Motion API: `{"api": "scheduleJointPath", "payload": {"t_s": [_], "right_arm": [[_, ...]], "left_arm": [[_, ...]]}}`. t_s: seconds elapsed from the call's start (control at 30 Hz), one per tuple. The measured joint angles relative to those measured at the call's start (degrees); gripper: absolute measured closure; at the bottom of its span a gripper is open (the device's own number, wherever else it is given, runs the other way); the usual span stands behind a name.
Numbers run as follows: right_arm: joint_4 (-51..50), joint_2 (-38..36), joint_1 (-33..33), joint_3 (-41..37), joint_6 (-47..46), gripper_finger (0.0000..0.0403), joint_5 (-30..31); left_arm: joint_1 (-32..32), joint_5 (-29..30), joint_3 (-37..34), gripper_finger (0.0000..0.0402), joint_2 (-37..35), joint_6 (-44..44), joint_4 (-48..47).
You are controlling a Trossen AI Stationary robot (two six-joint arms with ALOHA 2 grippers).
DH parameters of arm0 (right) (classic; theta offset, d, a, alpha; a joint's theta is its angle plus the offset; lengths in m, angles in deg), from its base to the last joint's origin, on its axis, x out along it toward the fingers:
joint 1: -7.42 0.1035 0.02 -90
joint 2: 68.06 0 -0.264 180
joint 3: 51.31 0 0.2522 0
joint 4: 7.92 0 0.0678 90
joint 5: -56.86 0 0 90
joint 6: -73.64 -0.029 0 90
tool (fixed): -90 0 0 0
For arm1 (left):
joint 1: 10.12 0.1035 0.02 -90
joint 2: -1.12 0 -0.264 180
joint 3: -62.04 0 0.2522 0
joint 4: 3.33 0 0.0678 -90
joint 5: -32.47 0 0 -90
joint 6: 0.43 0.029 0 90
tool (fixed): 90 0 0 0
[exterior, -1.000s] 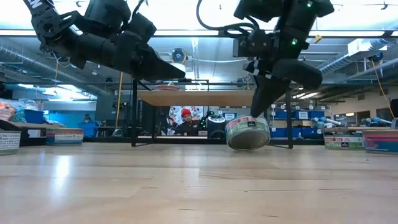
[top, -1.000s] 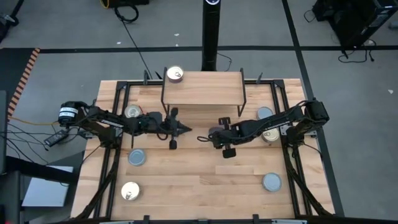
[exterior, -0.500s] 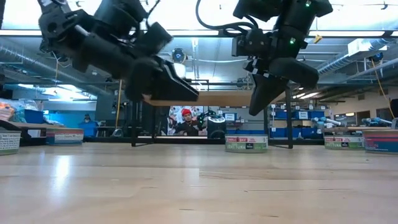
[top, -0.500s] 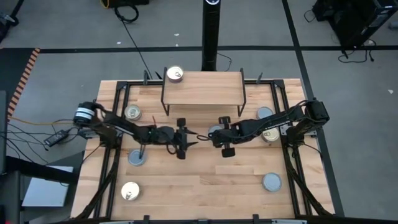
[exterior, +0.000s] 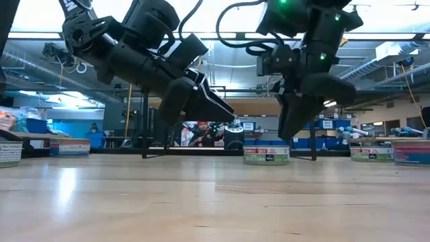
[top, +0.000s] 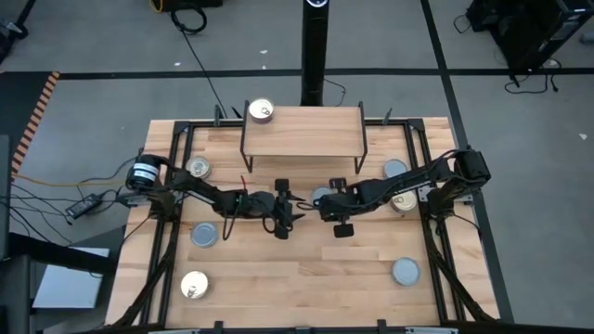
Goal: Stack canned seafood by type on shelf
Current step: Put the center green tuna can on the shelf
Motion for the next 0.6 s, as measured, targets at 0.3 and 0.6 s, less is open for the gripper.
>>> {"api": "scheduleJointPath", "payload": {"t_s": [0.3, 0.6], "right_arm": [[2.34, -0.02, -0.89, -2.66, 2.90, 0.0331, 0.38], [5.11, -0.02, -1.89, -3.72, 4.56, 0.0329, 0.46]], "left_arm": [[0.00, -0.02, 0.00, 0.0178, -0.02, -0.15, -0.06], [0.00, -0.13, 0.00, 0.0178, -0.04, -0.17, -0.19]]}}
